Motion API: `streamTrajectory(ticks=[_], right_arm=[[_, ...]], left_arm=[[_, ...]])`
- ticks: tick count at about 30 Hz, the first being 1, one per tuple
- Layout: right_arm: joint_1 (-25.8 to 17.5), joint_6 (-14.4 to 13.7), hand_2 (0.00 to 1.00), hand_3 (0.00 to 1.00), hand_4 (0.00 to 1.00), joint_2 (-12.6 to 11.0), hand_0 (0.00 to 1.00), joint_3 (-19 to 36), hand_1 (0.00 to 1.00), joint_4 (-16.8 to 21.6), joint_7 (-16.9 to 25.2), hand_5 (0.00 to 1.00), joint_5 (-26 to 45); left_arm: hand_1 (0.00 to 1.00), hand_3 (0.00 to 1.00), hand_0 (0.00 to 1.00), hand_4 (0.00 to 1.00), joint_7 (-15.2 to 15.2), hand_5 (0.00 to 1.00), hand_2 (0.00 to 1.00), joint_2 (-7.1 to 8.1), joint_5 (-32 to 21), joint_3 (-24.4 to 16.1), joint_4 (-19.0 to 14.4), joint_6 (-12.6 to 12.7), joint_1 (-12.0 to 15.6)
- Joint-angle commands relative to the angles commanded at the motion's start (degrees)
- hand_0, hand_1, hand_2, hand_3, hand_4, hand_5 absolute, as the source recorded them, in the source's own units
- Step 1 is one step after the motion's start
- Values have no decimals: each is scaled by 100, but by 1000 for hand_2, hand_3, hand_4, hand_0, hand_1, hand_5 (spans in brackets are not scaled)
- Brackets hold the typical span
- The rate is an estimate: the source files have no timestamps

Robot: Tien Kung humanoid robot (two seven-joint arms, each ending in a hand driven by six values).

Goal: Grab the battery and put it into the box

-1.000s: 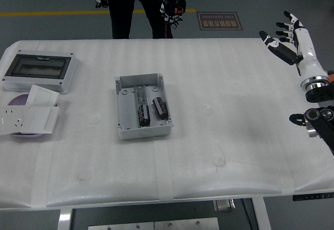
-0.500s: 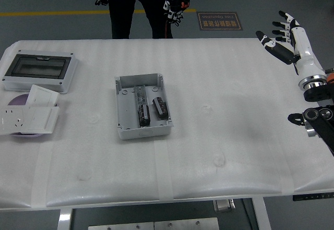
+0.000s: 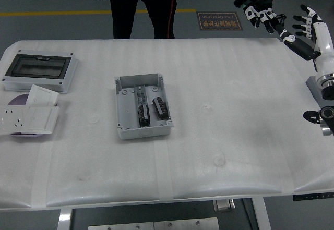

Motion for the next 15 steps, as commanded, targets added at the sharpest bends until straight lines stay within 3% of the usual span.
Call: streamTrajectory(ticks=[8, 15], right_arm=[[-199, -22, 838, 953, 845, -27, 746, 415, 764, -61, -10, 501, -17], [-153, -9, 841, 953, 846, -1, 748, 382, 763, -112, -60, 501, -70]], left_arm=[[657, 560, 606, 573, -13, 403, 582, 64, -35, 6, 16, 1, 1], [657, 561, 606, 574, -17, 403, 582, 20, -123, 94, 15, -1, 4]])
